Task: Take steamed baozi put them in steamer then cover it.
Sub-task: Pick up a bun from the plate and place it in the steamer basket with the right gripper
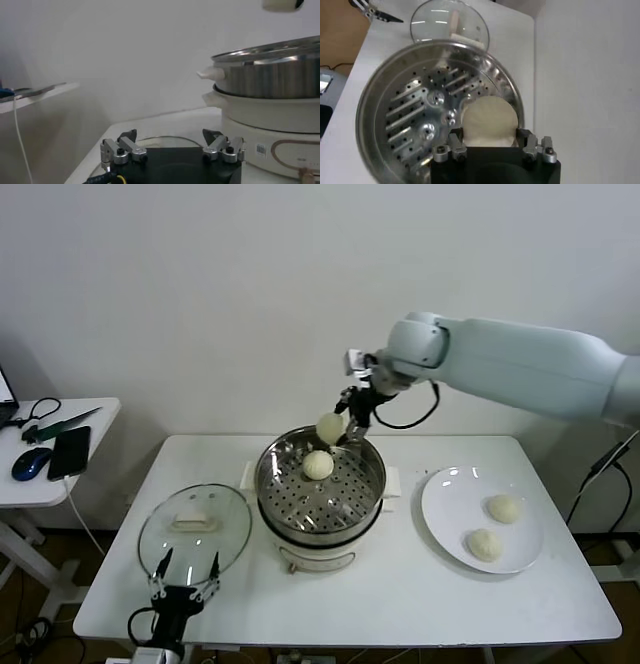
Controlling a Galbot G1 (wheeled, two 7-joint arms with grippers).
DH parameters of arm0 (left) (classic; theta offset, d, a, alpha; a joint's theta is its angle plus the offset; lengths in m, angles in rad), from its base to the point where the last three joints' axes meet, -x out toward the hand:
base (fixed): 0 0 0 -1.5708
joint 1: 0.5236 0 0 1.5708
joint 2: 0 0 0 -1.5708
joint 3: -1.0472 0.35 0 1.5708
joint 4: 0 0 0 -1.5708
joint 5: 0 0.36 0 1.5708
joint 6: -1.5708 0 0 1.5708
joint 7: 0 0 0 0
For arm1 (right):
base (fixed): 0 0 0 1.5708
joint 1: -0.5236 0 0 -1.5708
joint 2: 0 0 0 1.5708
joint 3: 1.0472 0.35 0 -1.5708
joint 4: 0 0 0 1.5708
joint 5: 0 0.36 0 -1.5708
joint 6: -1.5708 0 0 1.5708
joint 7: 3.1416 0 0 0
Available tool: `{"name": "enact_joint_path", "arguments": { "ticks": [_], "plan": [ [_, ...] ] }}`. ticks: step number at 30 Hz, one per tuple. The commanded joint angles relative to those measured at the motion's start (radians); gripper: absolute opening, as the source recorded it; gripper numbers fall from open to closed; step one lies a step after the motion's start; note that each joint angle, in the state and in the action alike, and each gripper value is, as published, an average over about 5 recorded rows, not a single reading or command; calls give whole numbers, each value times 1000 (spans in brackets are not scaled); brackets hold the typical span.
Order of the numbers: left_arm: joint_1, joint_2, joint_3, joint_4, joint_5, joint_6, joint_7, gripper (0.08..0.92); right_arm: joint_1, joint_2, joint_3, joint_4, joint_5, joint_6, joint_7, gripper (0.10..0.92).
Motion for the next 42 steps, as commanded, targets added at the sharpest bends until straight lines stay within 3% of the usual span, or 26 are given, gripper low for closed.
{"name": "enact_joint_path", "arguments": {
  "ticks": [1,9,27,35,42],
  "plan": [
    [-5,-4,2,4,9,1,0,823,-63,183,-35,-43,51,-56,65,687],
    [-9,-3,-9,7,8,1,0,823,-142,253,-33,-101,35,-64,65,687],
    [-22,4,-14,16,8,2,0,823,-161,239,-68,-95,17,-51,44,696],
    [-20,2,-11,15,9,2,0,823,-158,222,-63,-84,7,-56,41,808],
    [-17,4,-11,14,10,1,-1,823,-106,162,-46,-59,-12,-40,8,823]
  ]
}}
